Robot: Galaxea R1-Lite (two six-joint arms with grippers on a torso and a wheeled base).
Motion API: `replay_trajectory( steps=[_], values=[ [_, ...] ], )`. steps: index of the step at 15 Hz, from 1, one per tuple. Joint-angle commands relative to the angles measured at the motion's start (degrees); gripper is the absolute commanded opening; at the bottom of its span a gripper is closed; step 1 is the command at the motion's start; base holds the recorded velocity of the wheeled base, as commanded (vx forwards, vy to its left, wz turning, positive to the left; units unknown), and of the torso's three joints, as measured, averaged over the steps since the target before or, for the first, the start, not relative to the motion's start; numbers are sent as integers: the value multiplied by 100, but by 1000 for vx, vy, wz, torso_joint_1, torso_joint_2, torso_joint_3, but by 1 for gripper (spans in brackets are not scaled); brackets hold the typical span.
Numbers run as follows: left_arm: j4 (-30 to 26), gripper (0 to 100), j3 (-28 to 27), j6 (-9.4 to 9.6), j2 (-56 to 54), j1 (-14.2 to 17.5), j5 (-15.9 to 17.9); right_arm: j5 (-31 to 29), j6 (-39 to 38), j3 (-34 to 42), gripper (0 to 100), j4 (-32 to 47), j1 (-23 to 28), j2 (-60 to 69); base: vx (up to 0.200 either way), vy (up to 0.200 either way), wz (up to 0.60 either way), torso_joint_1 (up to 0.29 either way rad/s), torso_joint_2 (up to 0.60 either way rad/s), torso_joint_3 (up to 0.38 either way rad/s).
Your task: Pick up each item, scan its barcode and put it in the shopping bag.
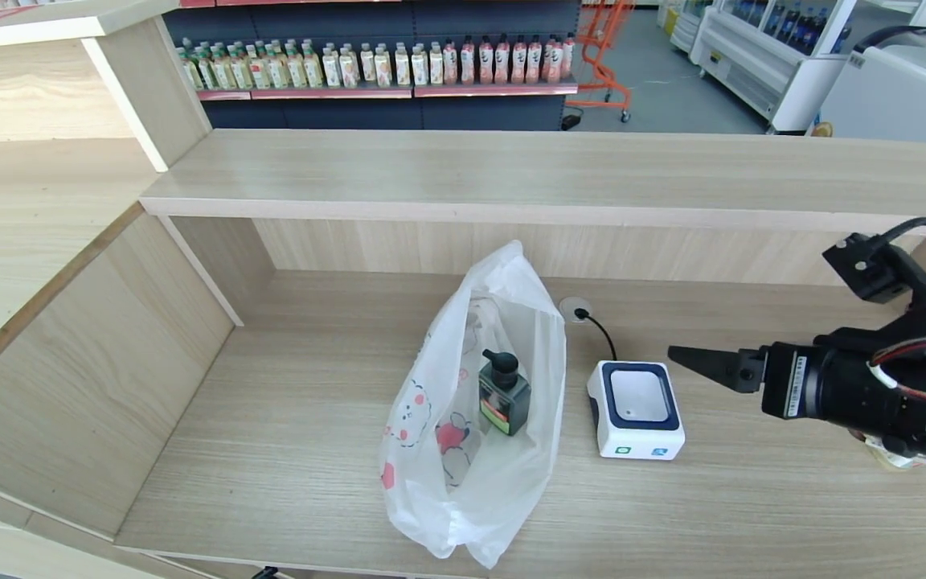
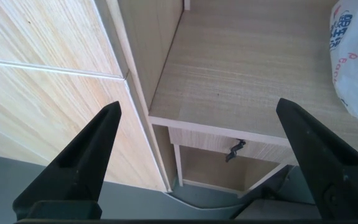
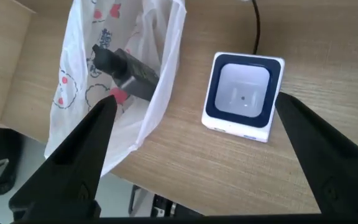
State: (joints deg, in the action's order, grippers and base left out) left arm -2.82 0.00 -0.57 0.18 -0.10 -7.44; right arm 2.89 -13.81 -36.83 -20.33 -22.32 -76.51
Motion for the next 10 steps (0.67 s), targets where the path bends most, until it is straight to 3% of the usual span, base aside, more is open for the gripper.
replay_trajectory(
  steps=[1,5,8,10],
  values=[
    [0,100,0,5,87,1,5,-8,1,150,100,-6,17,277,-200,0,0,2,2,2],
    [0,100,0,31,-9,1,5,-8,1,264,100,3,17,303,-200,0,0,1,4,4],
    [-8,100,0,49,-18,1,5,-34,1,273,100,3,17,277,0,0,0,0,0,0],
    [0,100,0,75,-9,1,5,-210,1,281,100,3,26,250,0,-200,0,-2,-2,12]
  ],
)
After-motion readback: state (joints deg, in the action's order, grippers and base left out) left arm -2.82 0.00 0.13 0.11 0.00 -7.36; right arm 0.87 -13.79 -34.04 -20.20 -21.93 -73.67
